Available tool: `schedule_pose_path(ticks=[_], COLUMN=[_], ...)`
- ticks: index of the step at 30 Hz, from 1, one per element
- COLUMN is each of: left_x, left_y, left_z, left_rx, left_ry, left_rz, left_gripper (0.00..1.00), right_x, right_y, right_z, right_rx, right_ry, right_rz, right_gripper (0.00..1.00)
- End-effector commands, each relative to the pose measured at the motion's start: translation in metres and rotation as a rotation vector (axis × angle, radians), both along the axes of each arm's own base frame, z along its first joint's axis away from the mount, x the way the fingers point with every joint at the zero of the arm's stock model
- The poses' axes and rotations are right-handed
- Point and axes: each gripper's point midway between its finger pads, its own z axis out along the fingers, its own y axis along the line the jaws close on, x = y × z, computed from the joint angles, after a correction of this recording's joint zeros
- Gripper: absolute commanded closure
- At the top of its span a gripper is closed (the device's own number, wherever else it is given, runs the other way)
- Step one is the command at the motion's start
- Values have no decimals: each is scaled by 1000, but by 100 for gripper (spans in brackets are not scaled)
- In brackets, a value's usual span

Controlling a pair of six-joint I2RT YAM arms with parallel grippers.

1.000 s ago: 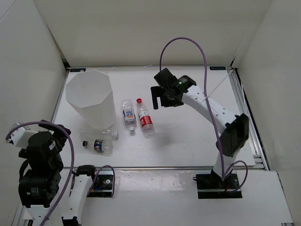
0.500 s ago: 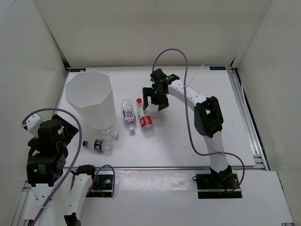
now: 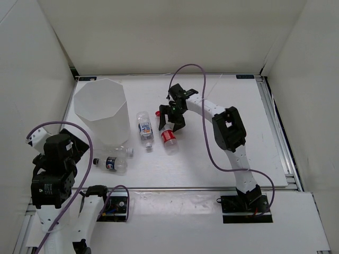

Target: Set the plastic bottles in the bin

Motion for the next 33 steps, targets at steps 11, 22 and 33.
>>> schedule_pose_path(ticks=[11, 22, 33], left_x=[-12, -14, -13], left_y=[-2, -36, -60], left_z=[-20, -50, -70], left_rx=[-32, -258, -488], left_ry=[64, -54, -85], left_rz=[18, -20, 36], left_gripper=[0, 0, 0], right_x=[19, 19, -4], right_y=[-24, 54, 160], right_z=[93, 407, 445], right_rx=[172, 842, 951], right_ry=[-53, -625, -1004], right_rz=[-108, 35, -10], right_gripper=[43, 53, 52])
